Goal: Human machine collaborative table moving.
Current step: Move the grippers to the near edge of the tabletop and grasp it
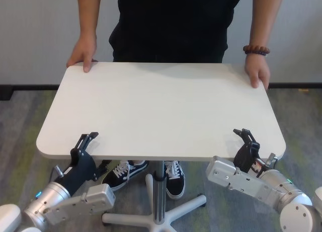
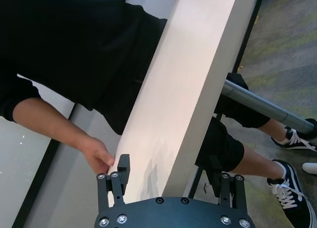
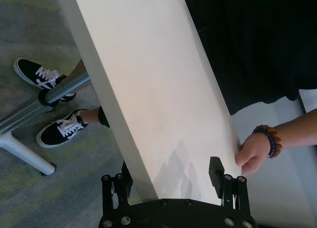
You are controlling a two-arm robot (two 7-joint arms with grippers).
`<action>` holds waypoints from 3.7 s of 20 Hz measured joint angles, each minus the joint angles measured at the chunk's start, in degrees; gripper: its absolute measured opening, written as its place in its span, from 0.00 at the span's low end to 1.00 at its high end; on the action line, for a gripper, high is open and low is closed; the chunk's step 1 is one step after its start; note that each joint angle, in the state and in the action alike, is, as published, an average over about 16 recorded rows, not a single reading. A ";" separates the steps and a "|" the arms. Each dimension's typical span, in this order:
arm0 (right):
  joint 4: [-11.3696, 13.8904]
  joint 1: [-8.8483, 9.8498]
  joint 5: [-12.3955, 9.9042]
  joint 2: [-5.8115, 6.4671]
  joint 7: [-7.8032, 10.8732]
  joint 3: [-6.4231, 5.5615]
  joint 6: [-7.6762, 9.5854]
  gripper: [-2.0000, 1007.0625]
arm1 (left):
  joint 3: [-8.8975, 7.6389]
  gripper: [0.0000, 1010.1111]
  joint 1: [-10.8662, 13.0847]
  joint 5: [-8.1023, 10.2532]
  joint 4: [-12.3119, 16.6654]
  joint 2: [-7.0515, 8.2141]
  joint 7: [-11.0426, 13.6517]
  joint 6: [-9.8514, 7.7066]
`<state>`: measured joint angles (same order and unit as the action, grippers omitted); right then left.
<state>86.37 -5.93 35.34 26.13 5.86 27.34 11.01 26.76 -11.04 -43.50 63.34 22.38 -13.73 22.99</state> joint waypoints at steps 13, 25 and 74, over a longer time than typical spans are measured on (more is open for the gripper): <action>0.00 -0.03 0.05 0.03 -0.01 0.04 0.04 0.93 | -0.01 0.68 0.00 0.01 0.00 0.00 0.00 0.00; 0.00 -0.04 0.05 0.03 0.00 0.05 0.05 0.86 | -0.02 0.37 0.00 0.02 0.00 0.00 0.00 0.01; -0.01 -0.04 0.05 0.04 0.00 0.05 0.05 0.70 | -0.01 0.31 0.00 0.01 -0.01 0.01 0.00 0.00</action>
<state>86.36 -5.96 35.39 26.16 5.86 27.39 11.07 26.75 -11.04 -43.48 63.33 22.39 -13.73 22.99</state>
